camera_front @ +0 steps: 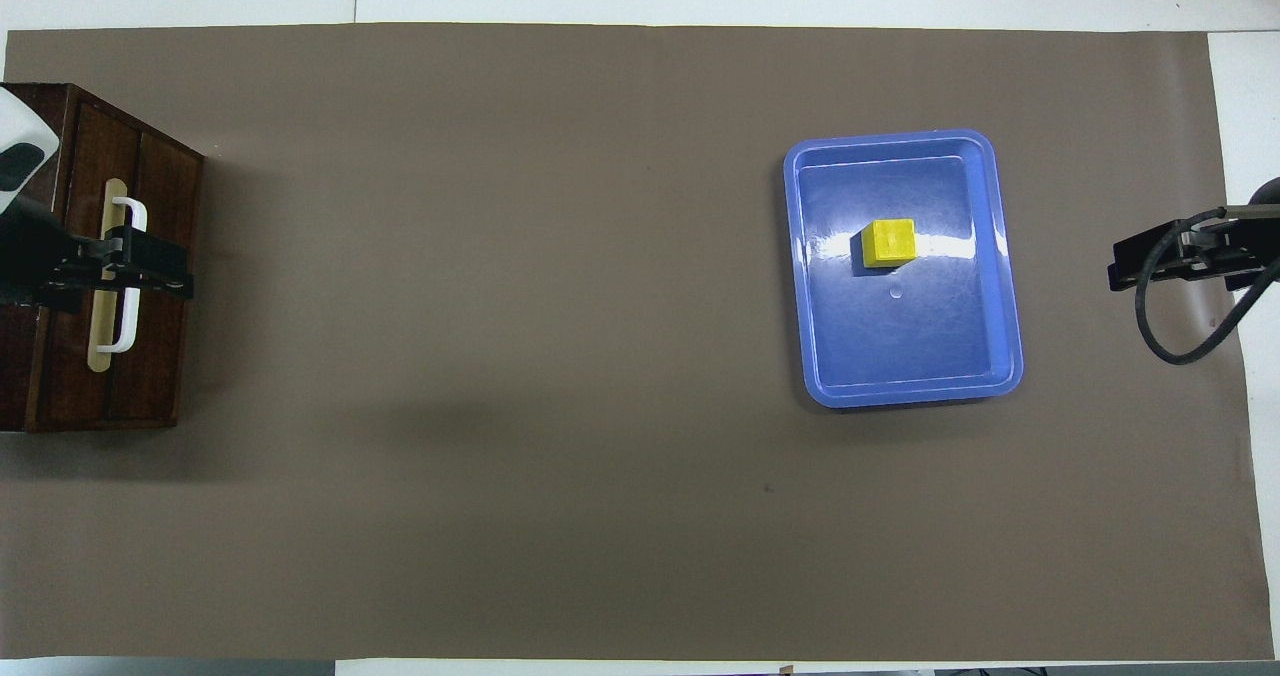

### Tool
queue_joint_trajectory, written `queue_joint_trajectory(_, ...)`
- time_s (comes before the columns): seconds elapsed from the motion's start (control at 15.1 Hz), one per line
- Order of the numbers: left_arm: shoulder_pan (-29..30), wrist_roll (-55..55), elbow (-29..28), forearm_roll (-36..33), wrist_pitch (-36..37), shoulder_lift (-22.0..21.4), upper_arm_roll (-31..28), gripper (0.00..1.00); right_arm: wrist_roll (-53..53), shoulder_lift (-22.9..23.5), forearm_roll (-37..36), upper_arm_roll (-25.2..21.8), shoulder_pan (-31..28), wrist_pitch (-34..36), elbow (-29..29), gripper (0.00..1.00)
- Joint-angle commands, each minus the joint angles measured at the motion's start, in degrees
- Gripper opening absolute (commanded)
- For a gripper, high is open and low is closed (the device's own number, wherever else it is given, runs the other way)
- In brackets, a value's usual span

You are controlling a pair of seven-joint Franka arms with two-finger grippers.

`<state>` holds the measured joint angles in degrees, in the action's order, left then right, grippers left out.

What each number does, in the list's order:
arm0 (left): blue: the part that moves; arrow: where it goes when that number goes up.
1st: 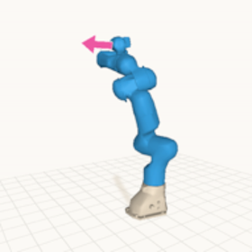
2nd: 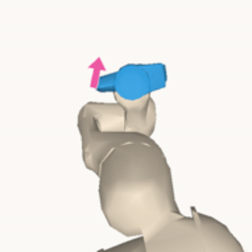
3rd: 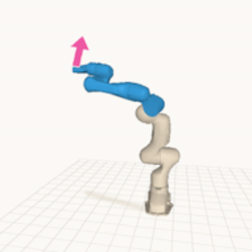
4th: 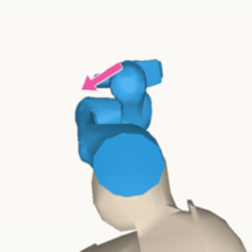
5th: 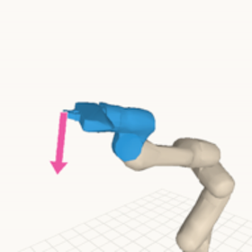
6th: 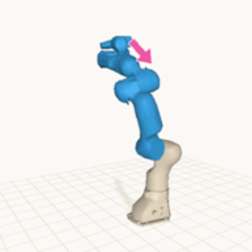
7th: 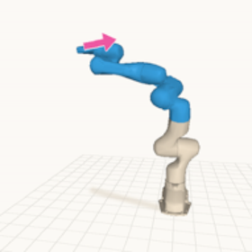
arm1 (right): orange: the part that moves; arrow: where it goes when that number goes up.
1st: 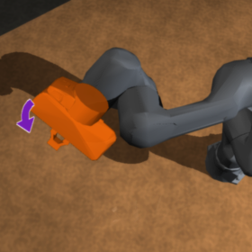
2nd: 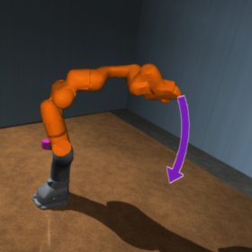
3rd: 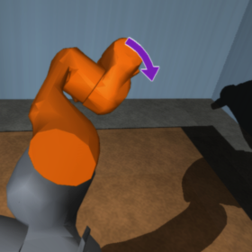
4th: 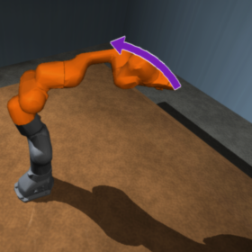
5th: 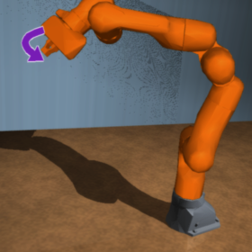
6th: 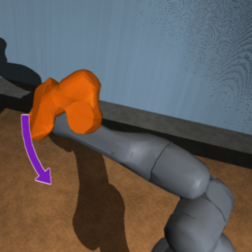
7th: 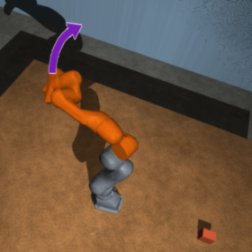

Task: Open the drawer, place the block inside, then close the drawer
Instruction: 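Move the open right gripper over the yellow cube in the blue tray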

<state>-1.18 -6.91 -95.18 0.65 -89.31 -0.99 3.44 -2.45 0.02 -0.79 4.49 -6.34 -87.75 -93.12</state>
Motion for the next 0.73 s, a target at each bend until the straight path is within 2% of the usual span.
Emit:
queue_joint_trajectory(0.0,-0.14,0.05,-0.09,0.66,0.02,-0.68,-0.28,1.0,-10.42,-1.17,4.02,0.25,-0.6,-1.53,-4.17,1.0)
queue_joint_trajectory(0.4,-0.05,0.05,-0.09,0.66,-0.16,-0.77,-0.28,1.0,-35.57,9.1,19.21,-0.27,-3.67,-6.62,-4.44,1.0)
queue_joint_trajectory(0.6,-0.05,0.05,-0.09,0.66,0.02,-0.68,-0.28,1.0,-48.93,12.71,26.26,-0.19,-3.85,-15.67,-6.54,1.0)
queue_joint_trajectory(0.66,-0.05,0.05,-0.09,0.66,0.19,-0.77,-0.28,1.0,-51.14,14.46,29.76,-0.27,-4.2,-16.56,-6.55,1.0)
